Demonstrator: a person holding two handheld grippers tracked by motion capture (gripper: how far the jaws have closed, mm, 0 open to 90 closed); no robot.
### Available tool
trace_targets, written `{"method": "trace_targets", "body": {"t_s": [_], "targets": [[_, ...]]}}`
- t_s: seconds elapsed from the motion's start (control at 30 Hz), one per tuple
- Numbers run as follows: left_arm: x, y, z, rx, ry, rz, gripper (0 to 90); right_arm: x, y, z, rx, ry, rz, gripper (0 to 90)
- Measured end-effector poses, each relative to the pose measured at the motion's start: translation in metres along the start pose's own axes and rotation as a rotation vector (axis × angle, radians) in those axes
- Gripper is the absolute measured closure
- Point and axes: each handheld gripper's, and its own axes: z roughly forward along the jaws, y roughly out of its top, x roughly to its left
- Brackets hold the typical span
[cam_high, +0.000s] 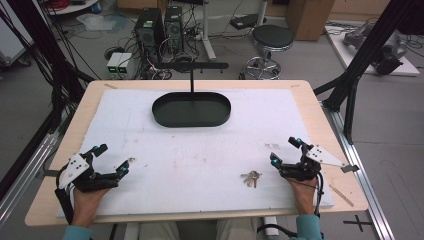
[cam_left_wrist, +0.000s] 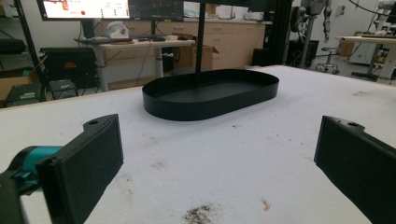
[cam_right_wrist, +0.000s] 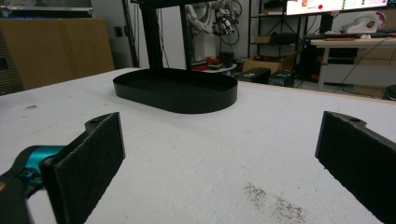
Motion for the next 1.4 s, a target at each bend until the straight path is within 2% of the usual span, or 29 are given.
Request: {"method": "trace_targets", "body": {"t_s": [0.27,0.83,1.0,1.1,1.17,1.27,1.4], "targets": [[0.000,0.000,0.000,0.000,0.003,0.000,1.7,-0.002,0.000,0.000,-0.004,0.001,0.016,0.6],[-0.001,0.000,0.001,0.007,0.005,0.008,1.7,0.001,0.000,0.001,0.005,0.009,-0.016,0.6],[-0.001,0.000,0.001,0.005,0.004,0.008,1.7,0.000,0.001,0.000,0.000,0.005,0.006,0.6],[-0.001,0.000,0.000,0.003,0.002,0.006,1.7,0.001,0.006,0.000,0.056,-0.011,-0.016,0.6],[-0.001,0.000,0.000,0.003,0.002,0.007,1.7,0.003,0.012,-0.002,0.054,0.023,-0.019,0.6],[-0.001,0.000,0.001,0.001,0.001,-0.001,1.7,0.005,0.026,-0.004,0.074,0.090,-0.050,0.6],[0.000,0.000,0.001,0.004,0.002,0.001,1.7,0.007,0.050,-0.006,0.143,0.156,-0.110,0.6]]}}
